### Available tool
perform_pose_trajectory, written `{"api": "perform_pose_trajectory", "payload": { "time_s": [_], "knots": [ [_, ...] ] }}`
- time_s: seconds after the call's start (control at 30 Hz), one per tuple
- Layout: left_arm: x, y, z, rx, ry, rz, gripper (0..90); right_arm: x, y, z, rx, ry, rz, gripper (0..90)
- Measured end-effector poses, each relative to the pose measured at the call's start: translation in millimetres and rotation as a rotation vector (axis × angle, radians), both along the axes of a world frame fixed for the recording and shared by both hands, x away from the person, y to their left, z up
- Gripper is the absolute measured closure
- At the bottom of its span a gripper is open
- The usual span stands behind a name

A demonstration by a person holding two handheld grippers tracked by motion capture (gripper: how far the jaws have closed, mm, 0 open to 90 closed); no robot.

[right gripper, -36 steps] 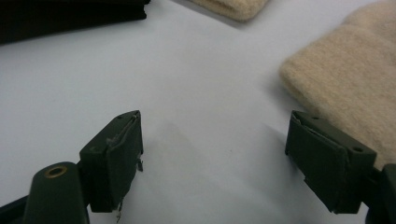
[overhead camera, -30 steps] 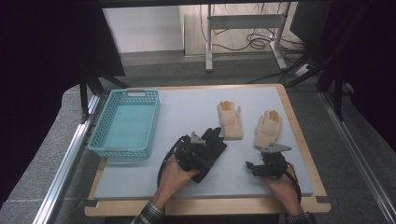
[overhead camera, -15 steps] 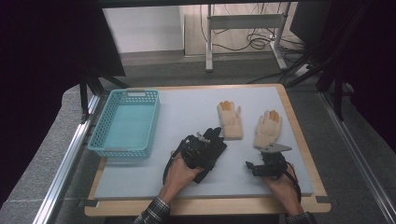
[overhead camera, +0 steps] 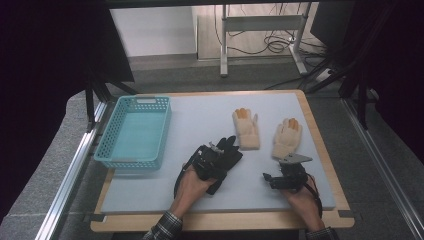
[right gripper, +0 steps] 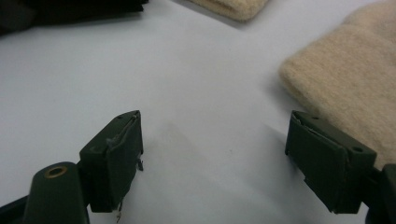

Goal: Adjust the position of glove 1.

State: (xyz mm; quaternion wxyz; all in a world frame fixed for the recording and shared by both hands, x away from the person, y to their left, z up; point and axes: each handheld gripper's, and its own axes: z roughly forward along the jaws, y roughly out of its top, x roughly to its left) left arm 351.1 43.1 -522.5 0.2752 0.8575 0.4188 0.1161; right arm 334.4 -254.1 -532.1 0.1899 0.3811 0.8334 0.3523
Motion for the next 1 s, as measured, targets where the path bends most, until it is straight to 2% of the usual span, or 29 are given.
{"api": "perform_pose_trajectory", "payload": {
  "time_s": [0.03,0.07,0.13,0.17,0.23,0.27,0.4,0.47,0.63,0.8,1.0],
  "knots": [
    [0.0,0.0,0.0,0.000,0.000,0.000,35.9,0.0,0.0,0.0,0.000,0.000,0.000,18.5],
    [-0.9,1.2,1.1,0.003,-0.009,-0.008,35.9,0.0,0.0,0.0,0.000,0.000,0.000,18.5],
    [-2.6,3.2,3.4,-0.003,-0.023,-0.026,47.7,-0.1,0.0,0.0,0.000,0.001,-0.001,18.5],
    [-3.3,6.5,5.7,-0.026,-0.027,-0.033,58.3,0.0,0.0,0.0,0.000,0.000,0.000,18.5],
    [-2.8,8.7,6.9,-0.043,-0.024,-0.037,65.0,0.0,0.0,0.0,0.000,0.000,0.000,18.5],
    [-0.8,13.4,9.1,-0.071,-0.013,-0.045,66.6,-0.1,0.1,0.0,0.000,0.001,-0.001,18.5],
    [0.7,17.5,14.3,-0.078,-0.012,-0.050,68.5,0.0,0.0,0.0,-0.001,0.000,-0.001,18.5],
    [1.4,20.6,20.1,-0.065,-0.026,-0.050,68.7,0.0,0.0,-0.1,-0.001,0.000,-0.001,18.5],
    [5.6,30.0,33.6,-0.069,-0.051,-0.033,68.6,0.0,-0.1,0.0,-0.001,0.001,0.001,18.5],
    [12.9,42.0,51.5,-0.069,-0.071,-0.008,68.5,0.0,-0.1,0.0,0.000,0.000,0.000,18.5],
    [22.7,58.8,75.8,-0.044,-0.098,0.024,68.2,0.0,-0.1,0.0,-0.001,0.000,0.000,18.5]
  ]
}}
